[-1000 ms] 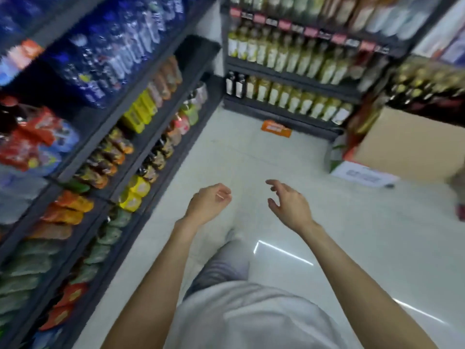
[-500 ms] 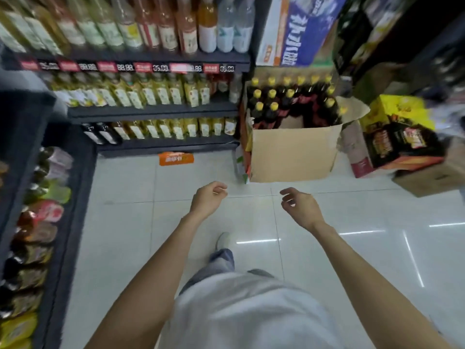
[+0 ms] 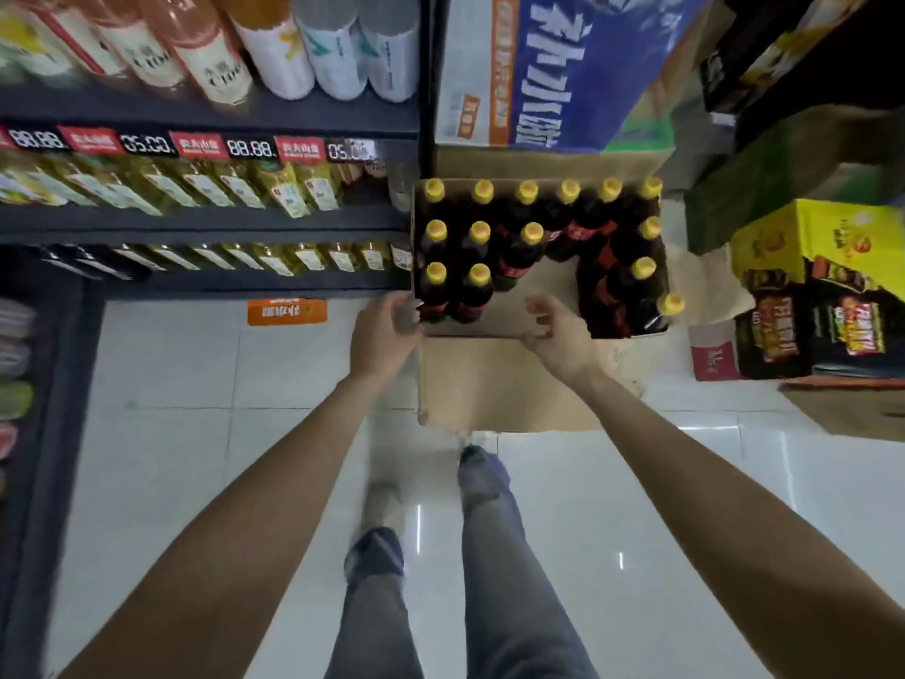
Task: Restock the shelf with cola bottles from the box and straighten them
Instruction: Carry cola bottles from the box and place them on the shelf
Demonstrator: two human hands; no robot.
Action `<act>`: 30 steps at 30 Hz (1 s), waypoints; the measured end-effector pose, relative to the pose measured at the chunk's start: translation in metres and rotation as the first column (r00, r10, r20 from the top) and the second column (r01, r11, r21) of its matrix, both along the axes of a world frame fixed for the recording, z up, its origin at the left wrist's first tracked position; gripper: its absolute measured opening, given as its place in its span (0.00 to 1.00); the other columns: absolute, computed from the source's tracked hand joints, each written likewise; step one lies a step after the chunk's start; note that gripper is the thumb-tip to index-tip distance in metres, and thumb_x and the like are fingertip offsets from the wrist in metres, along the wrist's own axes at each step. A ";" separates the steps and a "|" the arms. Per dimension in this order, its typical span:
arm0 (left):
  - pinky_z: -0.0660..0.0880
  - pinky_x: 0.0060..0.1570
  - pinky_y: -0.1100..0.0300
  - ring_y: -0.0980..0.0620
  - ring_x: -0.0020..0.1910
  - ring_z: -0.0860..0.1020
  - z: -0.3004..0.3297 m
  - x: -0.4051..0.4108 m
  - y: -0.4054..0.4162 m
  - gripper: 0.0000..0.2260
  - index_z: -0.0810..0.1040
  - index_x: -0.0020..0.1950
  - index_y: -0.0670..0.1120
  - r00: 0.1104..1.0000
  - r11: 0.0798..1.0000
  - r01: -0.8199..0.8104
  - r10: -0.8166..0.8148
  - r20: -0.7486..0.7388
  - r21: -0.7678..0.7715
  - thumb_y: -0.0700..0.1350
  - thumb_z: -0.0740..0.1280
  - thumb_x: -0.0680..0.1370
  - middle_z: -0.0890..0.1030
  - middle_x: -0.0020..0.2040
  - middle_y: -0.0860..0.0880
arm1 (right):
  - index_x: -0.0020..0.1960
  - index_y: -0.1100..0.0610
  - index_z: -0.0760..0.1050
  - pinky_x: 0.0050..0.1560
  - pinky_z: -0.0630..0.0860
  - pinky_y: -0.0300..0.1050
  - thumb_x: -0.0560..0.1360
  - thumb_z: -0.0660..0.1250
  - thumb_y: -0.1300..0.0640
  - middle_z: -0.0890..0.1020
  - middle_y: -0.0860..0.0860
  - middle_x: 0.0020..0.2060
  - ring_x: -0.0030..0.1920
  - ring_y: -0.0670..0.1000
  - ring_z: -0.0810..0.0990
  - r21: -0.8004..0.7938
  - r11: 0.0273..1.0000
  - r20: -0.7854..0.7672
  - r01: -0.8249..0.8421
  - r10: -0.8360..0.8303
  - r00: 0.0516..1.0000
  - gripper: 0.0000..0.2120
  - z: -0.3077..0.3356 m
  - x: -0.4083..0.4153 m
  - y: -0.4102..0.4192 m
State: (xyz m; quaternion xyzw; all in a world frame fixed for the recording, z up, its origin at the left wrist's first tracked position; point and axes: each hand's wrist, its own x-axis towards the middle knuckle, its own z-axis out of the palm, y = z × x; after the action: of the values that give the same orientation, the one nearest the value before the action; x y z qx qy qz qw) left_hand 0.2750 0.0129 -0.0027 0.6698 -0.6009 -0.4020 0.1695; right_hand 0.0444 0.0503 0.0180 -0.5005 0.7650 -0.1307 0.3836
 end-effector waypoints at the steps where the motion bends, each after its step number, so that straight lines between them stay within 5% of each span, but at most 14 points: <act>1: 0.69 0.53 0.57 0.45 0.58 0.75 -0.010 -0.006 -0.010 0.18 0.76 0.62 0.43 0.999 0.998 0.010 -0.008 0.042 -0.059 0.40 0.70 0.73 0.79 0.58 0.44 | 0.67 0.56 0.70 0.60 0.74 0.55 0.72 0.69 0.62 0.78 0.54 0.60 0.58 0.58 0.78 0.011 0.999 -0.008 -0.032 0.032 0.999 0.24 -0.012 -0.003 -0.014; 4: 0.68 0.59 0.44 0.40 0.61 0.72 -0.047 -0.018 -0.036 0.22 0.75 0.63 0.43 0.972 0.973 0.128 -0.085 0.218 -0.192 0.42 0.70 0.68 0.77 0.60 0.43 | 0.70 0.55 0.64 0.57 0.74 0.56 0.72 0.69 0.64 0.76 0.57 0.63 0.59 0.62 0.76 0.025 0.976 -0.055 -0.215 0.216 0.975 0.29 -0.047 -0.005 -0.048; 7: 0.55 0.67 0.34 0.43 0.70 0.63 -0.072 -0.026 -0.047 0.29 0.71 0.66 0.46 0.923 0.968 0.221 -0.170 0.344 -0.115 0.46 0.74 0.66 0.73 0.66 0.48 | 0.74 0.51 0.58 0.62 0.72 0.56 0.70 0.71 0.63 0.67 0.58 0.70 0.66 0.62 0.70 -0.010 0.929 0.015 -0.369 0.369 0.929 0.38 -0.075 -0.004 -0.072; 10: 0.46 0.69 0.32 0.47 0.73 0.60 -0.084 -0.029 -0.054 0.32 0.70 0.67 0.51 0.880 0.960 0.261 -0.196 0.433 -0.097 0.50 0.76 0.65 0.73 0.66 0.51 | 0.75 0.50 0.57 0.66 0.67 0.53 0.68 0.75 0.61 0.67 0.61 0.68 0.69 0.62 0.66 -0.014 0.886 0.066 -0.463 0.463 0.884 0.42 -0.096 0.001 -0.089; 13: 0.40 0.69 0.33 0.47 0.73 0.60 -0.089 -0.031 -0.062 0.32 0.71 0.65 0.52 0.835 0.952 0.280 -0.181 0.520 -0.119 0.55 0.77 0.64 0.76 0.63 0.51 | 0.73 0.47 0.59 0.58 0.73 0.54 0.67 0.76 0.60 0.71 0.58 0.61 0.62 0.61 0.72 0.006 0.865 -0.019 -0.502 0.502 0.865 0.41 -0.105 0.006 -0.097; 19: 0.41 0.70 0.36 0.48 0.64 0.70 -0.085 -0.040 -0.061 0.31 0.76 0.57 0.48 0.831 0.921 0.317 -0.155 0.534 -0.225 0.60 0.77 0.59 0.79 0.53 0.49 | 0.70 0.49 0.65 0.49 0.76 0.53 0.69 0.74 0.55 0.71 0.51 0.66 0.58 0.59 0.77 -0.069 0.845 -0.139 -0.530 0.518 0.844 0.33 -0.101 -0.008 -0.084; 22: 0.45 0.70 0.38 0.49 0.61 0.70 -0.070 -0.040 -0.051 0.29 0.78 0.54 0.47 0.864 0.886 0.330 -0.145 0.483 -0.325 0.59 0.76 0.58 0.78 0.50 0.49 | 0.69 0.49 0.67 0.48 0.77 0.51 0.66 0.76 0.56 0.71 0.47 0.68 0.56 0.57 0.79 -0.150 0.847 -0.165 -0.510 0.488 0.857 0.34 -0.079 -0.018 -0.071; 25: 0.63 0.65 0.39 0.47 0.56 0.72 -0.035 -0.036 -0.034 0.30 0.76 0.56 0.45 0.938 0.902 0.222 -0.093 0.334 -0.371 0.57 0.76 0.58 0.77 0.50 0.46 | 0.64 0.50 0.69 0.49 0.79 0.53 0.63 0.78 0.56 0.76 0.49 0.60 0.56 0.56 0.78 -0.303 0.839 -0.141 -0.452 0.429 0.892 0.32 -0.036 -0.025 -0.058; 28: 0.75 0.54 0.55 0.50 0.52 0.75 0.021 -0.028 -0.004 0.29 0.74 0.57 0.44 0.999 0.928 -0.028 0.038 0.018 -0.370 0.54 0.75 0.60 0.74 0.52 0.46 | 0.63 0.49 0.68 0.54 0.76 0.56 0.63 0.78 0.54 0.74 0.50 0.56 0.57 0.56 0.76 -0.367 0.846 -0.065 -0.386 0.391 0.918 0.32 0.017 -0.026 -0.046; 30: 0.74 0.52 0.67 0.60 0.52 0.75 0.063 -0.019 0.019 0.29 0.73 0.59 0.50 0.973 0.926 -0.194 0.141 -0.181 -0.325 0.53 0.75 0.60 0.71 0.54 0.50 | 0.63 0.50 0.67 0.54 0.74 0.45 0.63 0.79 0.55 0.72 0.49 0.56 0.58 0.50 0.74 -0.407 0.847 0.020 -0.342 0.383 0.924 0.33 0.054 -0.018 -0.040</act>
State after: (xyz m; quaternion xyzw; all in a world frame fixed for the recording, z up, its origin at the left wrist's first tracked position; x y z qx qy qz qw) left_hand 0.2555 0.0317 0.0599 0.6462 -0.5868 -0.3266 0.3624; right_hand 0.0261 0.0104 0.0720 -0.6958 0.5940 -0.2328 0.3298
